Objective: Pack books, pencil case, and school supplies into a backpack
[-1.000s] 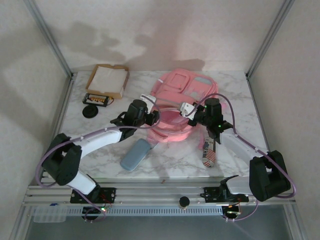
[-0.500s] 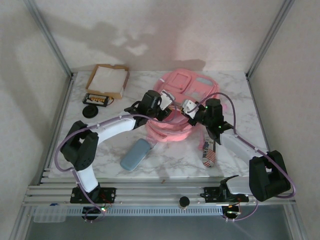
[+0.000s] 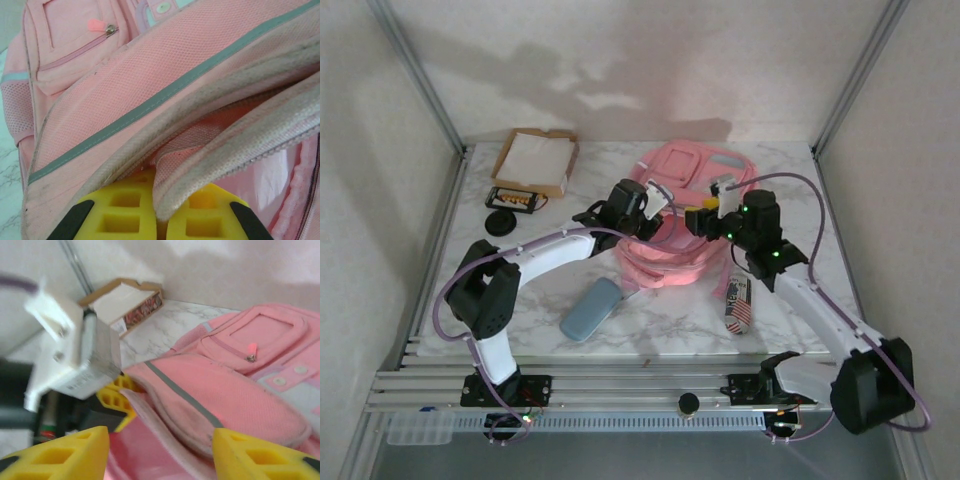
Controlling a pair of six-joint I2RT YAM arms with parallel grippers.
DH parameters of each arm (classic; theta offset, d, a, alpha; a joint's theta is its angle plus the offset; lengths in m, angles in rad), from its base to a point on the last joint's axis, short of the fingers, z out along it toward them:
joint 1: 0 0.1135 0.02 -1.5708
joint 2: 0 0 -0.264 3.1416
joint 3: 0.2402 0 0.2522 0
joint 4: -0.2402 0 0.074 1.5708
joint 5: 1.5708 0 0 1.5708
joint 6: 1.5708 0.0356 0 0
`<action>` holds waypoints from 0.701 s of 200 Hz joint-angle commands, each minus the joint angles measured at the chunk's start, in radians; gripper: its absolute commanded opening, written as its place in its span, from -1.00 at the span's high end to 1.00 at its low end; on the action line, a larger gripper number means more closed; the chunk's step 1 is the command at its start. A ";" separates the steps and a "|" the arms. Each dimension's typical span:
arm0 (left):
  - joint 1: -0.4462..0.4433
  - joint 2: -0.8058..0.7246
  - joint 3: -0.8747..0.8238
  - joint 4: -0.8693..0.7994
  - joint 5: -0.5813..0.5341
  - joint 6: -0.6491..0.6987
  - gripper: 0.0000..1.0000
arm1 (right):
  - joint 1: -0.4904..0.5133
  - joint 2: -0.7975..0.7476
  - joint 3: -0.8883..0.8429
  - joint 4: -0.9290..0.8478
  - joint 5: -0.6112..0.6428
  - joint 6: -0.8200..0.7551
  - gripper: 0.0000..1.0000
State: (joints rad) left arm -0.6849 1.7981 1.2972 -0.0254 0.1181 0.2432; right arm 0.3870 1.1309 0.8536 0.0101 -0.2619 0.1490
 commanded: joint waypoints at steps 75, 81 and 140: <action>-0.053 0.025 0.099 -0.088 -0.188 -0.263 1.00 | 0.166 0.043 -0.199 -0.113 0.085 0.874 -0.20; -0.053 0.023 0.102 -0.090 -0.190 -0.273 1.00 | 0.183 0.059 -0.217 -0.057 0.086 0.890 -0.18; -0.058 -0.036 0.136 -0.154 -0.285 -0.299 1.00 | 0.142 0.324 -0.243 0.027 0.189 0.759 0.40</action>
State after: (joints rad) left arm -0.7448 1.8221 1.3773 -0.1188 -0.0383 0.0071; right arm 0.5835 1.3811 0.6346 0.0006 -0.1482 0.9653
